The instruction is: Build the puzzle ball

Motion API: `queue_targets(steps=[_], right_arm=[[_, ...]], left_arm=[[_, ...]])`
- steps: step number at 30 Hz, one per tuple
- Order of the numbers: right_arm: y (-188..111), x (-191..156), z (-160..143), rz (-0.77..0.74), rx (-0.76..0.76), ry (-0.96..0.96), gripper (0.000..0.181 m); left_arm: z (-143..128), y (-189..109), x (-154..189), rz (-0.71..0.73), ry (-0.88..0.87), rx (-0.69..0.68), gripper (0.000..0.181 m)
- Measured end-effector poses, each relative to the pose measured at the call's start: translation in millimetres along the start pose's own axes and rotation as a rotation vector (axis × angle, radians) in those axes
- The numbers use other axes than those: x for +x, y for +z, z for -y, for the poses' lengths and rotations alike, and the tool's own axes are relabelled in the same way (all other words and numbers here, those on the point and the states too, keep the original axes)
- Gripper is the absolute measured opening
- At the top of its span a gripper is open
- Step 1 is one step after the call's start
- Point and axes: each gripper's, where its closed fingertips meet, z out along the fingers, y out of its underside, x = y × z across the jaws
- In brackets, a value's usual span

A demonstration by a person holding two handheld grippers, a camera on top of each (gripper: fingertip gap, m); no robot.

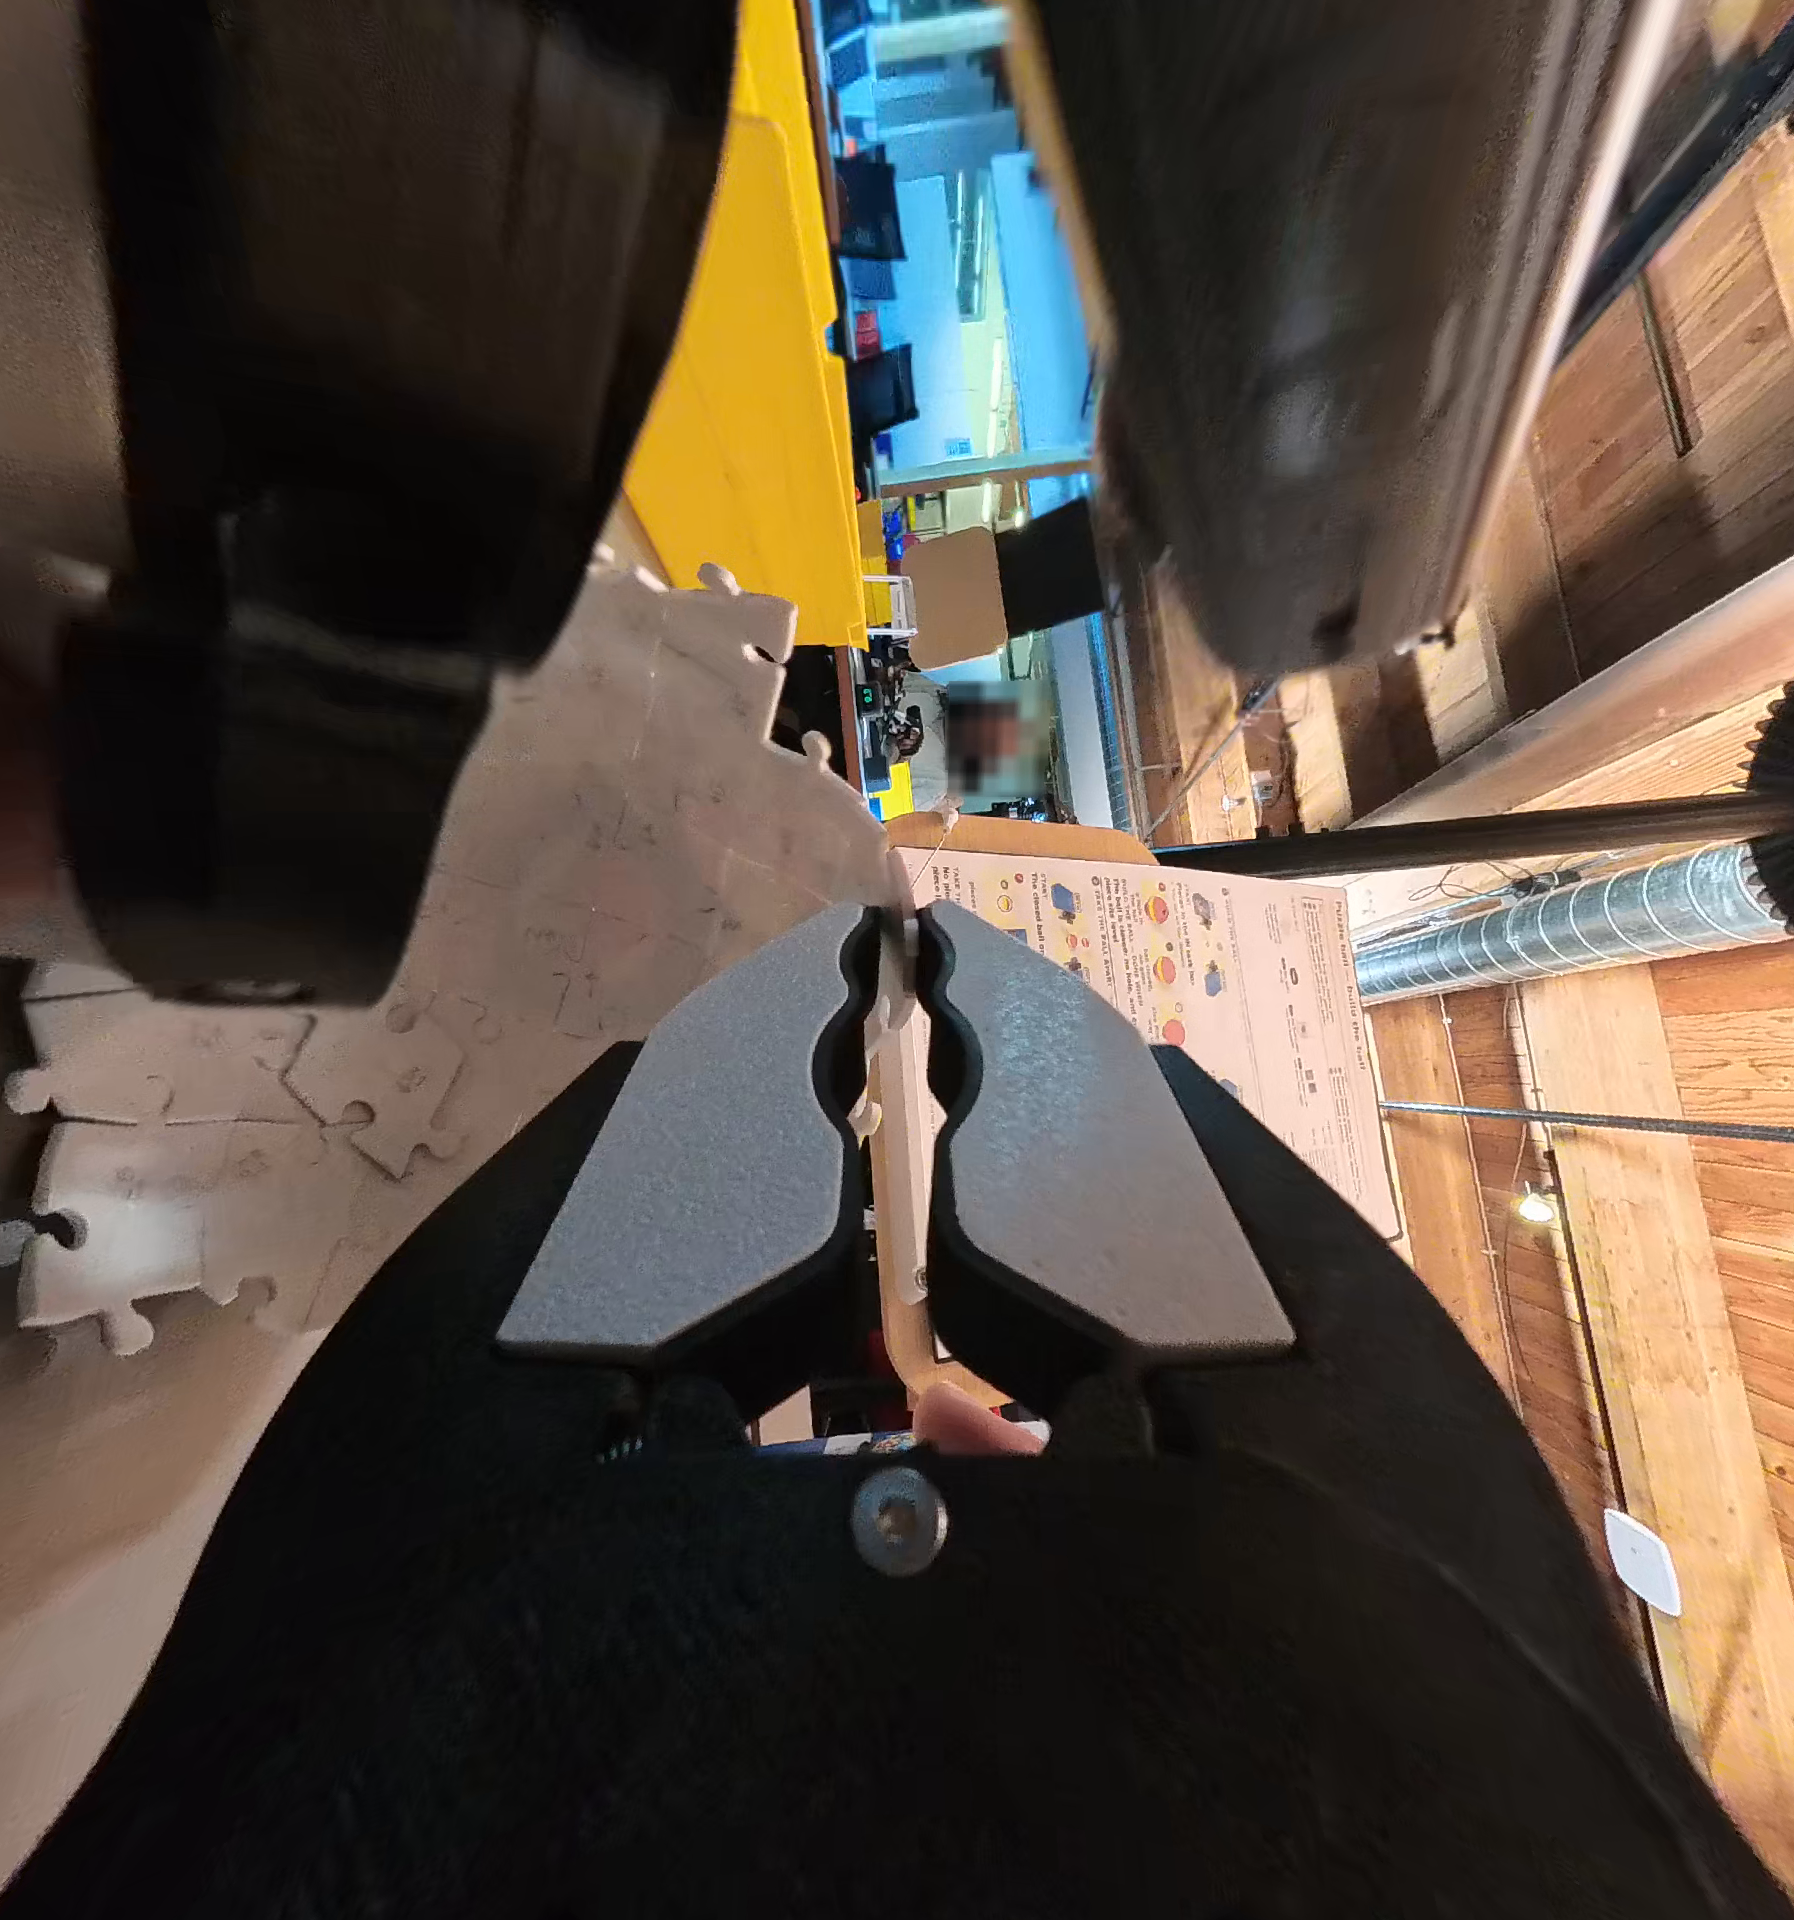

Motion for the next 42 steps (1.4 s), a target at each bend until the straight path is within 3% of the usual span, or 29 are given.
queue_targets(steps=[2, 8, 13, 17, 18, 21, 26, 42], right_arm=[[0, 0, 0, -0.003, 0.0, -0.002, 0.006], [0, -1, 1, -0.009, 0.001, -0.007, 0.006], [0, -1, 3, -0.01, 0.007, -0.015, 0.006], [3, 0, 0, -0.001, 0.0, -0.01, 0.007], [4, -1, 0, 0.004, -0.001, -0.005, 0.007], [5, -1, -2, 0.013, -0.008, -0.008, 0.007], [10, -2, -6, 0.042, -0.021, -0.001, 0.007], [14, -5, 0, 0.063, -0.02, -0.047, 0.006]], left_arm=[[3, -4, -2, -0.014, -0.034, 0.036, 0.07], [-5, 2, 0, 0.018, 0.01, -0.031, 0.072], [-5, 3, 10, -0.014, 0.042, -0.036, 0.054], [-4, 2, 11, -0.002, 0.064, -0.029, 0.053], [-4, 3, 10, -0.019, 0.04, -0.032, 0.054], [-8, 4, -2, -0.013, -0.074, -0.058, 0.078], [2, 3, -12, 0.009, -0.139, -0.003, 0.076], [-1, 16, -17, 0.05, -0.126, -0.091, 0.096]])
